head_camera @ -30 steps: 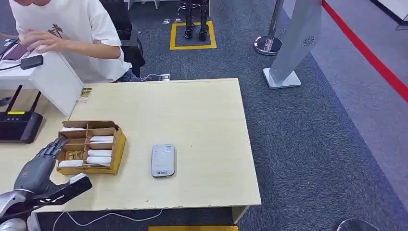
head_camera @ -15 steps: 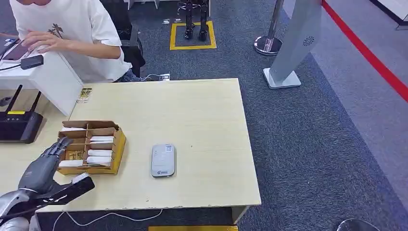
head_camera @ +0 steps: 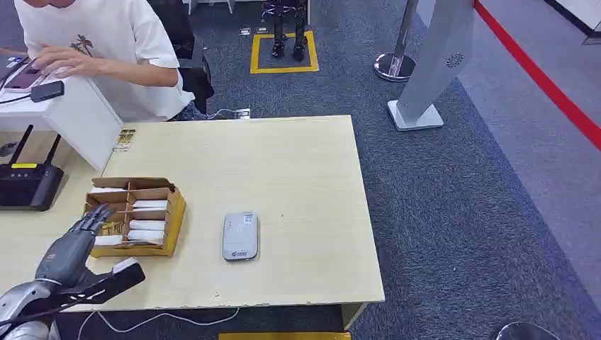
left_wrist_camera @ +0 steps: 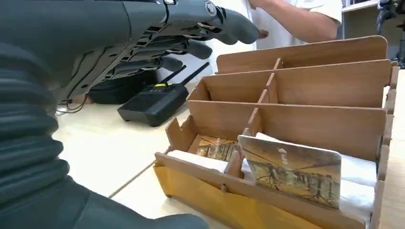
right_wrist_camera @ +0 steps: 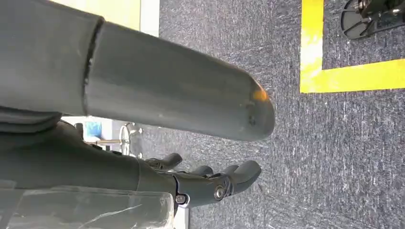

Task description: Pass the card to the sensor for recognition and then transmit it.

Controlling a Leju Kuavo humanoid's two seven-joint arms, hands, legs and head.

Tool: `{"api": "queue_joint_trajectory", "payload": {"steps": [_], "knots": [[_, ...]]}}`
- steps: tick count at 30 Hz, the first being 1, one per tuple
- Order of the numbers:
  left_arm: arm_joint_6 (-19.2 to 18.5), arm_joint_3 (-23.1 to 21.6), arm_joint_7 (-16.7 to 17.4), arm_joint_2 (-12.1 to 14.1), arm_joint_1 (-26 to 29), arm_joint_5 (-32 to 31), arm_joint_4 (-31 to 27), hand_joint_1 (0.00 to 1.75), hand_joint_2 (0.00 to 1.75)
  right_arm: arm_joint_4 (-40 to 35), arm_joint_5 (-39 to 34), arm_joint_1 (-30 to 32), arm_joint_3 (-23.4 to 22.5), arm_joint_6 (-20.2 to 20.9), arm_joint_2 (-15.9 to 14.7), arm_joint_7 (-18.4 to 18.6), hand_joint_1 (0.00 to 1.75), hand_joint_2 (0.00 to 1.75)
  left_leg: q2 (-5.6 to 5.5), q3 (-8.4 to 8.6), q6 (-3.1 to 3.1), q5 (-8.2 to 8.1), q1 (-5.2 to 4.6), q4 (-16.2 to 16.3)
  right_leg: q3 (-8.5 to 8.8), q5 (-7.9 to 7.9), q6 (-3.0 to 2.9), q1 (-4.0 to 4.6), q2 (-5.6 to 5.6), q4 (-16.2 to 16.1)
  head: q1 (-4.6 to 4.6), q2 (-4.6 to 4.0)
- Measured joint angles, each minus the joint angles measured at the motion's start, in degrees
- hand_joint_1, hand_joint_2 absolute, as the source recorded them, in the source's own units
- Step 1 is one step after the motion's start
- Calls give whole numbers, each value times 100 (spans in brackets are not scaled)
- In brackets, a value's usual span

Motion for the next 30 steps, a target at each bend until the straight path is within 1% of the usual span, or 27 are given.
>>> {"api": "queue_joint_trajectory", "payload": {"steps": [6,12,30], "knots": [[0,-131,-4,-85,-86,7,37,0,175,0,4,-12,7,0,0,0,0,0,0,0,0,0,0,0,1,0,0,0,-1,0,0,-2],[31,-249,-13,-107,-109,31,46,0,175,0,11,-13,9,0,0,7,0,0,0,0,0,0,0,0,0,0,0,0,0,0,0,0],[87,-361,0,-280,-166,13,144,0,175,0,90,-15,59,52,-2,7,0,0,0,0,0,0,0,0,0,0,0,0,0,0,0,0]]}}
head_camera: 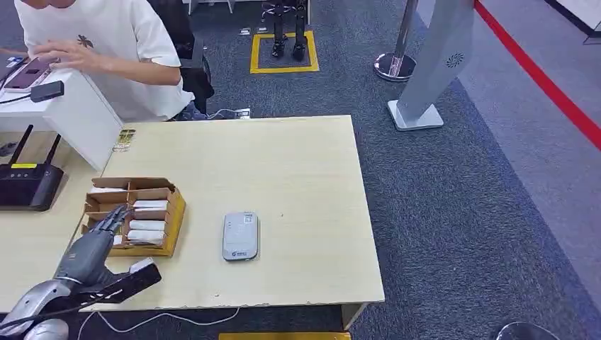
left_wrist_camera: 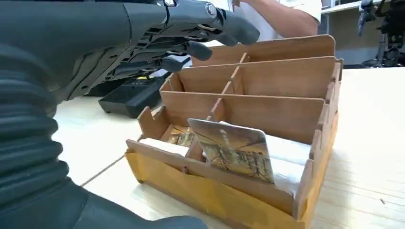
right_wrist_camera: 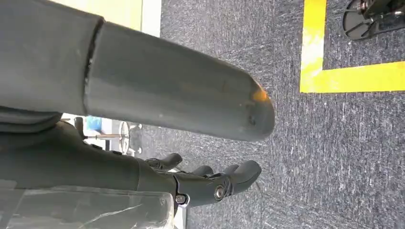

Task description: Pass the card to the sensor for recognition and then transmit it.

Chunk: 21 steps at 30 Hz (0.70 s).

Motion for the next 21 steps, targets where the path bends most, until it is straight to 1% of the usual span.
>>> {"api": "queue_joint_trajectory", "payload": {"steps": [10,21], "knots": [[48,-9,4,-96,-34,-17,118,0,175,0,9,0,2,-2,0,2,0,0,0,0,0,0,0,0,0,0,0,0,0,0,0,0],[68,-11,98,-96,-161,-72,299,0,175,0,17,-2,11,-2,0,20,0,0,0,0,0,0,0,0,0,0,0,0,0,0,0,-2]]}}
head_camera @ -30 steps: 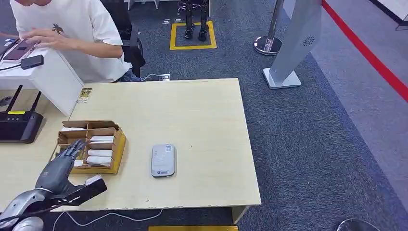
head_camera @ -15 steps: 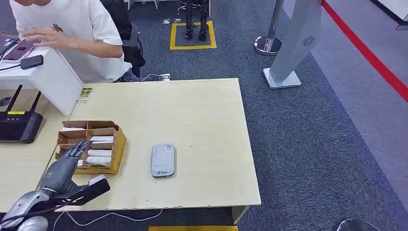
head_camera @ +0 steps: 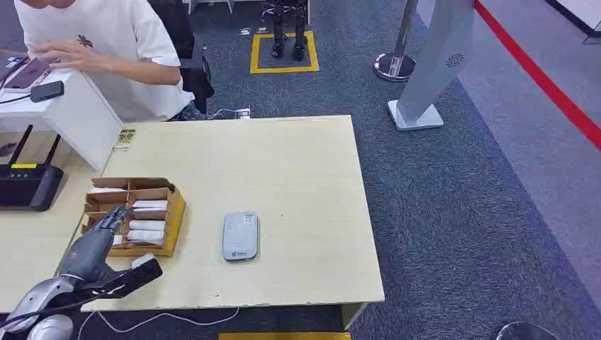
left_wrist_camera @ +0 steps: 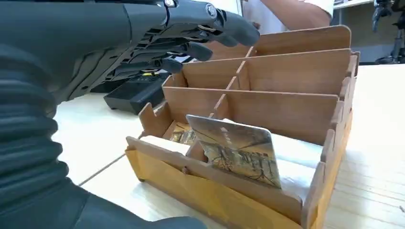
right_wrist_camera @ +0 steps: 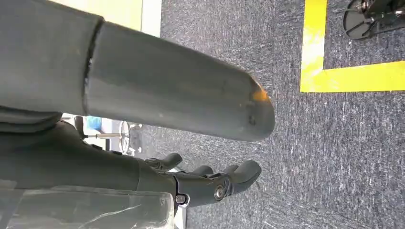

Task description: Pass the card to the sensor for recognition and then transmit it.

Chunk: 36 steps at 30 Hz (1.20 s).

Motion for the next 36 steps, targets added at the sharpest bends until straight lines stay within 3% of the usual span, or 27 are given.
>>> {"api": "queue_joint_trajectory", "payload": {"steps": [17,18,19,36], "knots": [[0,0,76,-2,-291,-98,310,0,175,0,7,0,37,2,0,20,0,0,0,0,0,0,0,0,0,0,0,0,0,0,2,2],[0,0,76,-2,-299,-98,325,23,175,0,7,-1,37,2,0,20,0,0,0,0,0,0,0,0,0,0,0,0,0,0,0,0],[0,0,79,-4,-310,-98,334,175,175,0,7,-1,37,2,0,20,0,0,0,0,0,0,0,0,0,0,0,0,0,0,0,0],[103,0,59,-52,-330,-81,358,175,175,0,4,0,37,2,0,17,0,0,0,0,0,0,0,0,0,0,0,0,0,0,0,0]]}}
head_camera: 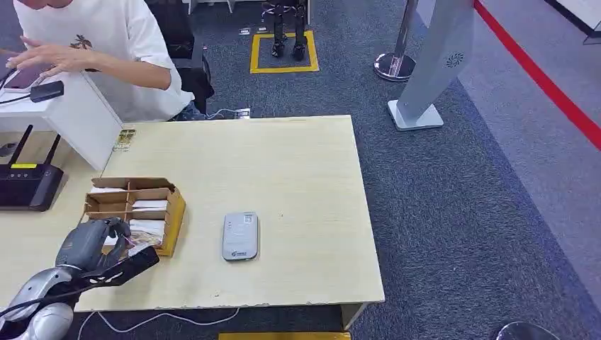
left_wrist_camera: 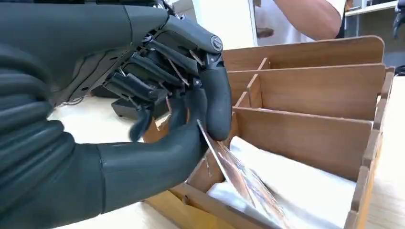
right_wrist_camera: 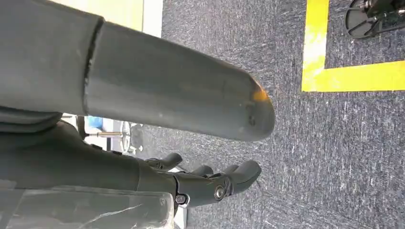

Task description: Pass the card to the sensor for recognition and then transmit it.

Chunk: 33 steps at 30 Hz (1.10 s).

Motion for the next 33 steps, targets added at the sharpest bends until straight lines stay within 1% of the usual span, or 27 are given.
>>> {"api": "queue_joint_trajectory", "payload": {"steps": [12,22,23,24,25,31,33], "knots": [[22,0,-22,0,1,39,0,175,175,0,-2,0,0,0,0,0,0,0,0,0,0,0,0,0,0,0,0,0,0,0,0,2],[65,0,-122,22,0,218,-15,175,175,0,-9,0,0,-2,0,-17,0,0,0,0,0,0,0,0,0,0,0,0,0,0,0,0],[111,28,-175,79,-7,328,-96,175,175,0,-15,2,0,-13,0,-33,0,0,0,0,0,0,0,0,0,0,0,0,0,0,0,0],[70,148,-201,216,-83,541,-242,175,175,0,-33,2,0,-20,0,-41,0,0,0,0,-1,1,1,0,-1,0,0,1,0,1,0,0],[28,212,-208,289,-136,647,-300,175,175,0,-33,4,0,-22,0,-42,0,0,0,0,-1,1,1,0,-1,1,-1,1,0,1,2,0],[-558,676,-155,855,-664,1382,-595,175,175,0,-33,7,0,-17,0,-42,0,0,0,0,-2,4,2,0,-1,3,-5,3,0,3,0,2],[-647,758,-127,1023,-829,1484,-662,175,175,0,-33,7,0,-13,0,-42,0,0,0,0,-2,4,1,0,-1,3,-5,2,0,3,0,0]]}}
